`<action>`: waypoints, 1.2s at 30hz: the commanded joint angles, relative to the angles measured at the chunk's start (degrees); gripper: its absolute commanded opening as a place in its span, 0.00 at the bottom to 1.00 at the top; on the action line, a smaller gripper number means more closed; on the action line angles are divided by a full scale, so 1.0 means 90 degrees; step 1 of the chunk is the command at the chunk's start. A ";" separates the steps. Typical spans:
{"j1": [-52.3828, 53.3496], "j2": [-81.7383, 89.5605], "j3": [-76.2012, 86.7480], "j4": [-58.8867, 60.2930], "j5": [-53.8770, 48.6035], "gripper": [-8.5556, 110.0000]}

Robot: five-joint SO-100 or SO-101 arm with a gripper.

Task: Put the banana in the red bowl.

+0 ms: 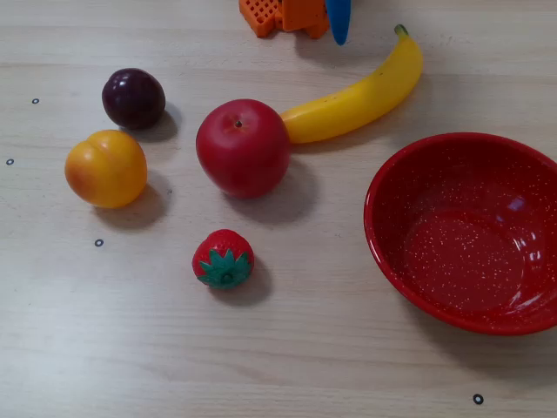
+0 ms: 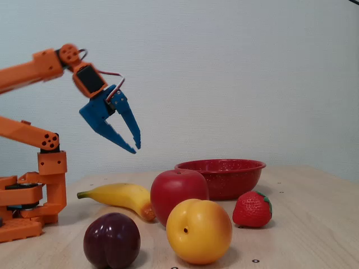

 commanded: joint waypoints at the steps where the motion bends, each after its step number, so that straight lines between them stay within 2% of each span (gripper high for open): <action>1: 0.0449 -0.0576 -0.1045 0.0693 0.0381 0.07; 6: 0.1279 -0.1816 -0.1943 0.2363 0.1182 0.09; 8: 0.1445 -0.2129 -0.2080 0.2764 0.1553 0.18; 10: 0.1484 -0.2422 -0.2188 0.3086 0.1934 0.33; 11: 0.1484 -0.2568 -0.2227 0.3252 0.2178 0.36; 15: 0.1475 -0.3105 -0.2354 0.3379 0.2666 0.36; 19: 0.1465 -0.3643 -0.2393 0.3184 0.2686 0.35; 36: 0.1836 -0.5410 -0.2422 0.1709 0.2021 0.42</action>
